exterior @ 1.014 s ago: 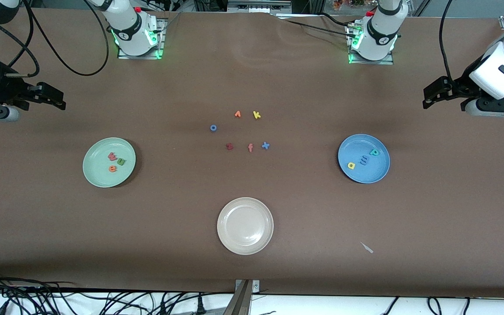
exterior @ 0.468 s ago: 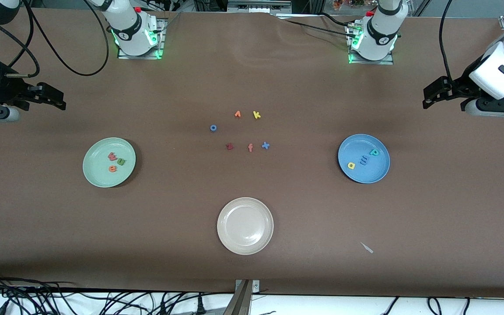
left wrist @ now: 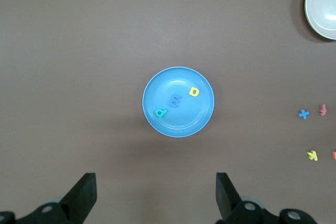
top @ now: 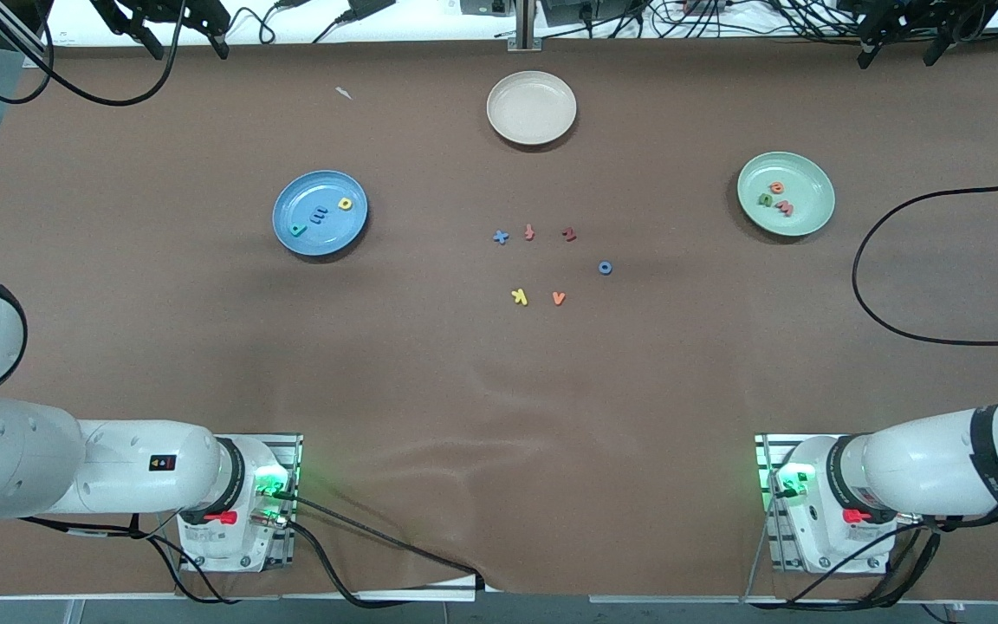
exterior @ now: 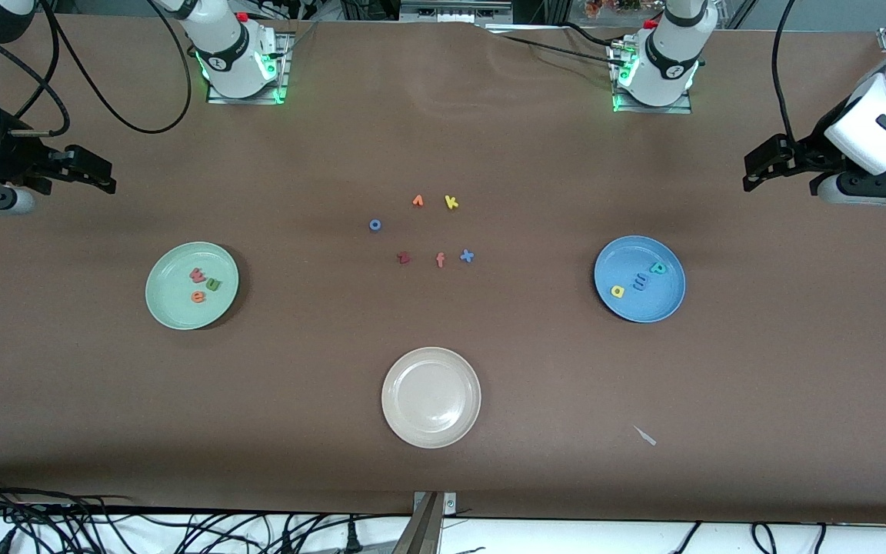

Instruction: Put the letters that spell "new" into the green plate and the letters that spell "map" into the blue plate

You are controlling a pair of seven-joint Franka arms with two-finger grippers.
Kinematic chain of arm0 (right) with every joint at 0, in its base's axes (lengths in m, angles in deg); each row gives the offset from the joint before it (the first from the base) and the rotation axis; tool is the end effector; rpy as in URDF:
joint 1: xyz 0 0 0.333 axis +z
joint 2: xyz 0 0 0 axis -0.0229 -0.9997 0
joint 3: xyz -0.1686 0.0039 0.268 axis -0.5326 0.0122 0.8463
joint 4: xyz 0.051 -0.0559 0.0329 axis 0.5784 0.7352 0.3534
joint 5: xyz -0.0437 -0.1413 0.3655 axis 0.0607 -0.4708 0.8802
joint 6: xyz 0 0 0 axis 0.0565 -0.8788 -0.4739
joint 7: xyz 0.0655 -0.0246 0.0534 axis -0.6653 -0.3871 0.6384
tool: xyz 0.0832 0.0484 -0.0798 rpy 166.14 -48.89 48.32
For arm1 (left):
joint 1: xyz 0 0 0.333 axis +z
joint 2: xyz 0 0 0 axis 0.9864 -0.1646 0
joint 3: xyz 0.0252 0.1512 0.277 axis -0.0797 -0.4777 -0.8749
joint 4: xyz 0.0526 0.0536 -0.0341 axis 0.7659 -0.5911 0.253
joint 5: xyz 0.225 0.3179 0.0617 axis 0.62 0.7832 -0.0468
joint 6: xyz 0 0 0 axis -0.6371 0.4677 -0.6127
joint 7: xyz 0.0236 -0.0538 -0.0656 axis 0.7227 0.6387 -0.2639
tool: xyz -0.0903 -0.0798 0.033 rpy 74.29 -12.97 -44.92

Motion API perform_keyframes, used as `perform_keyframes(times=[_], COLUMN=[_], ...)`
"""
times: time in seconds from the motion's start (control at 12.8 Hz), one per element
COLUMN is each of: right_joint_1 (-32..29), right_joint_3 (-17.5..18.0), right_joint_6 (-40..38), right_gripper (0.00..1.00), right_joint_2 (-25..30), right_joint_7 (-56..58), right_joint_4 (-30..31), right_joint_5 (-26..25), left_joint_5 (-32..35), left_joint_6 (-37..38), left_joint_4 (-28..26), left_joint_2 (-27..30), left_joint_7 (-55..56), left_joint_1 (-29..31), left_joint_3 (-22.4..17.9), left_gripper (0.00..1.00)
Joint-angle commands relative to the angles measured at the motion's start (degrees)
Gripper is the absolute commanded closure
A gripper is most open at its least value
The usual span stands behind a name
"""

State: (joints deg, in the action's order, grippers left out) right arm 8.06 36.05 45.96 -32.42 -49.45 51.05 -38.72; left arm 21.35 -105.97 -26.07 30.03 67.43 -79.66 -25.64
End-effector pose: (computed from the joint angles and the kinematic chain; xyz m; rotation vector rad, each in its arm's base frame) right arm 0.5526 0.0120 0.5567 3.1361 0.0439 -0.1389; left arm 0.5451 -0.0520 0.5877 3.1142 -0.0417 -0.0756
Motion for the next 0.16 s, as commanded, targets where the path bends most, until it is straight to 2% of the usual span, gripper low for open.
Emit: perform_keyframes(times=[0.0,0.08], right_joint_1=[-0.1,-0.1], right_joint_3=[0.1,0.1], right_joint_6=[0.0,0.0], right_gripper=[0.00,0.00], right_joint_2=[0.0,0.0], right_joint_7=[-0.3,-0.3], right_joint_4=[-0.4,-0.4], right_joint_5=[-0.6,-0.6], left_joint_5=[-0.2,-0.2], left_joint_6=[1.3,1.3], left_joint_4=[1.6,1.6], left_joint_2=[-0.6,-0.6], left_joint_7=[0.0,0.0], left_joint_1=[0.1,0.1], left_joint_3=[0.1,0.1], left_gripper=[0.00,0.00])
